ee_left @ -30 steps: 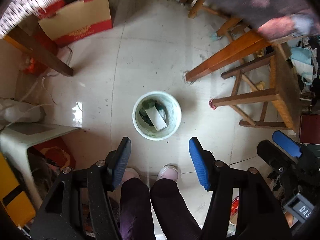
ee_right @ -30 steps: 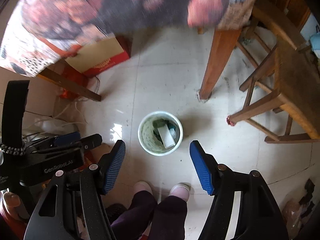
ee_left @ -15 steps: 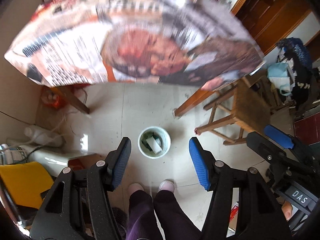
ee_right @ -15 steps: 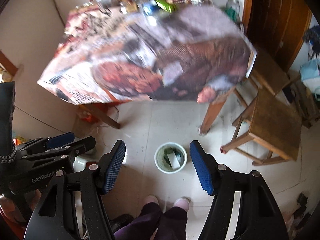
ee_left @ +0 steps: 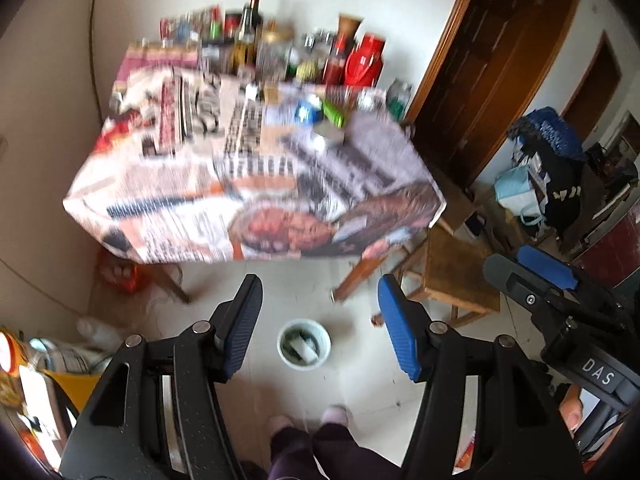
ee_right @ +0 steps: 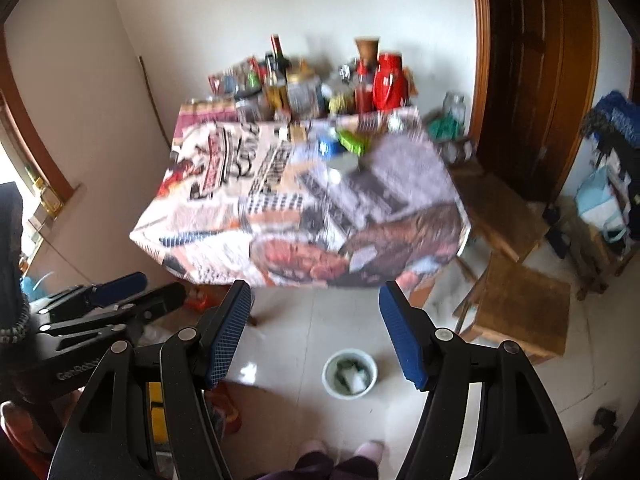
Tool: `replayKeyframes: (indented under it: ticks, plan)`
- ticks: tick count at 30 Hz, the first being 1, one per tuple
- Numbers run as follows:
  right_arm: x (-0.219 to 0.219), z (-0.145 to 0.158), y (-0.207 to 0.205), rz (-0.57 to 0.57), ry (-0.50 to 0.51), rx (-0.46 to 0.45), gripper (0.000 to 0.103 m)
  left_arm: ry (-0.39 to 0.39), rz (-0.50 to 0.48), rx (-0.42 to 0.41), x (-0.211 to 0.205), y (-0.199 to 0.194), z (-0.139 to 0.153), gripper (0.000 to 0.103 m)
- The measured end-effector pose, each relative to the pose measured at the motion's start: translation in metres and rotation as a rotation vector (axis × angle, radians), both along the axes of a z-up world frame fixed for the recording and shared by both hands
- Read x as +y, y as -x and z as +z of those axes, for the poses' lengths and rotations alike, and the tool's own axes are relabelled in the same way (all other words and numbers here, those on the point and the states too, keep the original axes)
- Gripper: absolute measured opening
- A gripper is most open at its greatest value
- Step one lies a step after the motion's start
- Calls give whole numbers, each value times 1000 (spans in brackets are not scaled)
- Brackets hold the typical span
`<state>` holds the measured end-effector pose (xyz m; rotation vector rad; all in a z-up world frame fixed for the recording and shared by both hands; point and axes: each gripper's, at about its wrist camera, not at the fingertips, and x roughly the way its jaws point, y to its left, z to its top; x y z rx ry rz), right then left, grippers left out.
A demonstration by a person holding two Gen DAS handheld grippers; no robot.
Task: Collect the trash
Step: 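Raise both open tools back toward the table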
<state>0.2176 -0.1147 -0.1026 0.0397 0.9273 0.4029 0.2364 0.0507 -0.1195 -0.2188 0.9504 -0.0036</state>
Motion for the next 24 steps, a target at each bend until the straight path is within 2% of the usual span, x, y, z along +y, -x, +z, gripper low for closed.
replayKeyframes:
  ticks: [6, 7, 8, 10, 14, 20, 24]
  plan:
    - [4, 32, 10, -45, -19, -96, 63, -42, -24, -138, 5, 8, 50, 71]
    - [3, 36, 12, -51, -21, -113, 66, -54, -29, -165, 5, 8, 56, 77]
    - [4, 41, 14, -60, -21, -134, 74, -64, -29, -184, 7, 9, 61, 81]
    - [3, 45, 14, -75, -21, -168, 81, -78, -23, -220, 8, 9, 70, 89]
    - [-3, 50, 3, -104, -18, -192, 89, -56, -30, -235, 13, -4, 77, 89]
    - [-15, 46, -34, -119, -39, -201, 89, -64, -10, -238, 13, -37, 74, 89]
    - [-25, 44, -68, -108, -44, -200, 89, -60, 25, -220, 9, -76, 67, 89]
